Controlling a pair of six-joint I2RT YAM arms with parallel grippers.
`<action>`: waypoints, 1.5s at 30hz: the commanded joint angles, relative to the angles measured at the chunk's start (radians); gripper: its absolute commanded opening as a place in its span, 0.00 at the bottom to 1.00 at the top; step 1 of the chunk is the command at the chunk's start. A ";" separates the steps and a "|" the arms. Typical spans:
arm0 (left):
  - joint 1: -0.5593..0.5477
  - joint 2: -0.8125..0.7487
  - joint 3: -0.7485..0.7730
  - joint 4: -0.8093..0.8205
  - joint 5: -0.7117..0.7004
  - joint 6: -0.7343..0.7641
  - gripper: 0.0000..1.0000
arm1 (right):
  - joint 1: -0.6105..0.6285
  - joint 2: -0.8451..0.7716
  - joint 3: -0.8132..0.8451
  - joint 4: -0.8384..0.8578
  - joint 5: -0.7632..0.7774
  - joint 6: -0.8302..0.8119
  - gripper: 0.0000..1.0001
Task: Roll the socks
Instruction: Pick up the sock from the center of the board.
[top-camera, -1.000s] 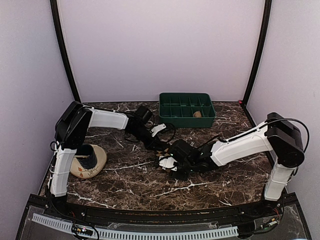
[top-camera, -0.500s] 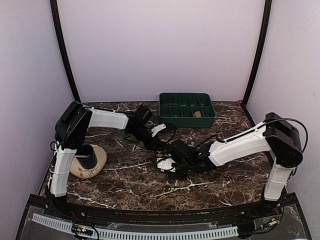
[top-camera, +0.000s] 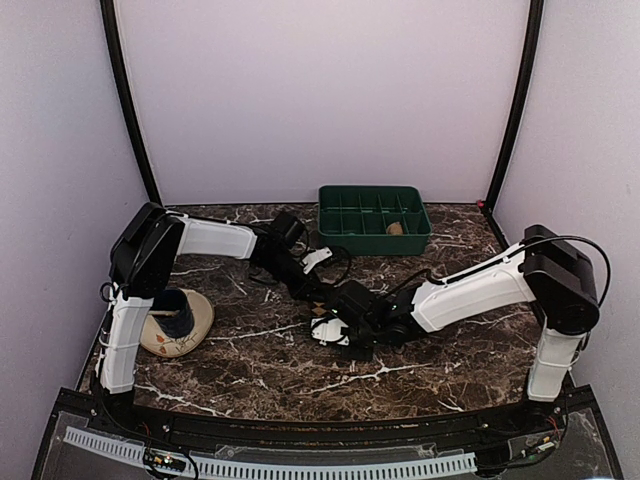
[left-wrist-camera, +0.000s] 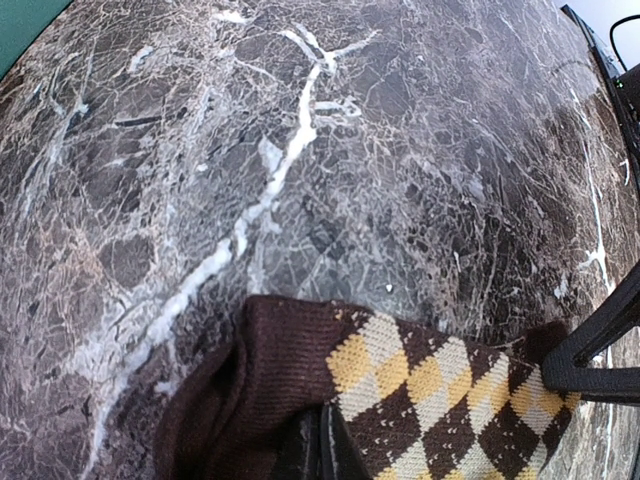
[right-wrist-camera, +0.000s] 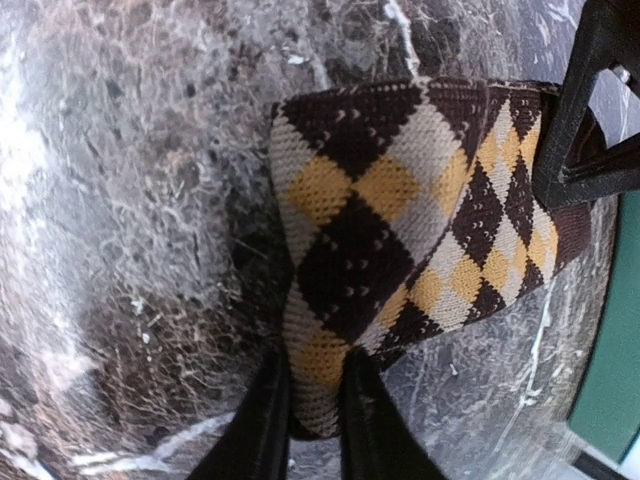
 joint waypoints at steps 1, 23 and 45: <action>-0.001 0.046 -0.054 -0.199 -0.081 0.000 0.08 | 0.009 0.012 0.012 -0.053 -0.004 0.021 0.12; -0.001 -0.212 -0.173 -0.075 -0.098 -0.116 0.28 | -0.001 0.058 0.212 -0.263 -0.190 0.200 0.03; 0.028 -0.492 -0.529 0.255 -0.117 -0.318 0.44 | -0.056 0.101 0.307 -0.374 -0.376 0.281 0.04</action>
